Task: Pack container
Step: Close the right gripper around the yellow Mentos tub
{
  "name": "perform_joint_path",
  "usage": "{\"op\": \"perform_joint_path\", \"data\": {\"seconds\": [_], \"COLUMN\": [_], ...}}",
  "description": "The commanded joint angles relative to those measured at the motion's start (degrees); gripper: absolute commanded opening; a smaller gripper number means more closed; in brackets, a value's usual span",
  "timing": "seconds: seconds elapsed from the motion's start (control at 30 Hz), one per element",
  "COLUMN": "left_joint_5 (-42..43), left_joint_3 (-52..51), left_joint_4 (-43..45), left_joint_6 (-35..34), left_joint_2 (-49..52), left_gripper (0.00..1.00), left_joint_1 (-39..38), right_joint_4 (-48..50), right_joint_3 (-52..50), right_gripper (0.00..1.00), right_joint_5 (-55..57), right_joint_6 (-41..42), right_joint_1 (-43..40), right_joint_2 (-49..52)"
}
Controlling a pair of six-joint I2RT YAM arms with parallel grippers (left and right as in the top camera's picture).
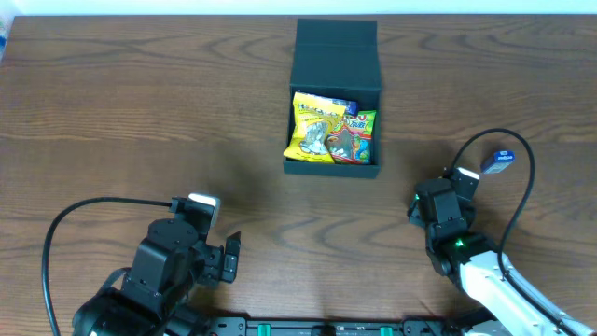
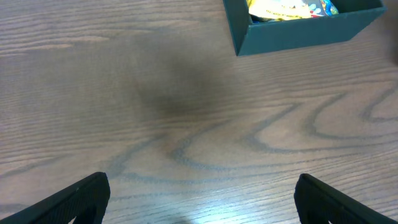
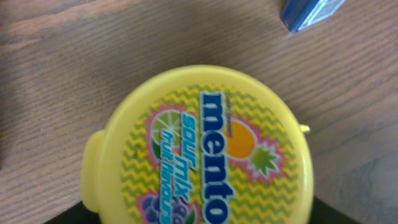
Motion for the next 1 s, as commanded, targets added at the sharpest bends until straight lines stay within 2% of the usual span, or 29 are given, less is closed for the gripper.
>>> {"op": "perform_joint_path", "data": {"seconds": [0.0,0.07,0.13,0.27,0.33,0.47,0.53,0.8,0.97], "left_joint_5": [0.0,0.0,0.0,0.0,0.0,0.0,0.0,0.0,0.0], "left_joint_3": [-0.1,-0.1,-0.1,-0.1,-0.1,-0.1,-0.1,-0.1,-0.1], "left_joint_4": [0.0,0.0,0.0,0.0,0.0,0.0,0.0,0.0,0.0], "left_joint_6": [0.6,0.6,0.6,0.6,0.6,0.6,0.6,0.6,0.6], "left_joint_2": [-0.1,-0.1,-0.1,-0.1,-0.1,-0.1,-0.1,-0.1,-0.1], "left_gripper": [0.96,0.96,0.95,0.96,0.96,0.96,0.96,0.96,0.96], "left_joint_1": [0.3,0.3,0.3,0.3,0.3,0.3,0.3,0.3,0.3], "right_joint_4": [0.0,-0.2,-0.2,-0.2,-0.1,0.2,0.4,-1.1,-8.5], "right_joint_3": [-0.2,-0.2,-0.2,-0.2,-0.2,-0.2,-0.2,1.1,4.7], "right_gripper": [0.61,0.56,0.56,0.46,0.33,0.15,0.01,0.01,0.01], "right_joint_5": [1.5,1.5,1.5,1.6,1.5,1.6,1.5,-0.6,-6.4], "right_joint_6": [0.2,0.2,0.2,0.2,0.2,0.2,0.2,-0.9,-1.7], "right_joint_1": [-0.4,-0.4,-0.4,-0.4,-0.4,-0.4,-0.4,0.3,1.9], "right_joint_2": [0.2,0.2,0.2,0.2,0.2,0.2,0.0,-7.2,-12.8]}}
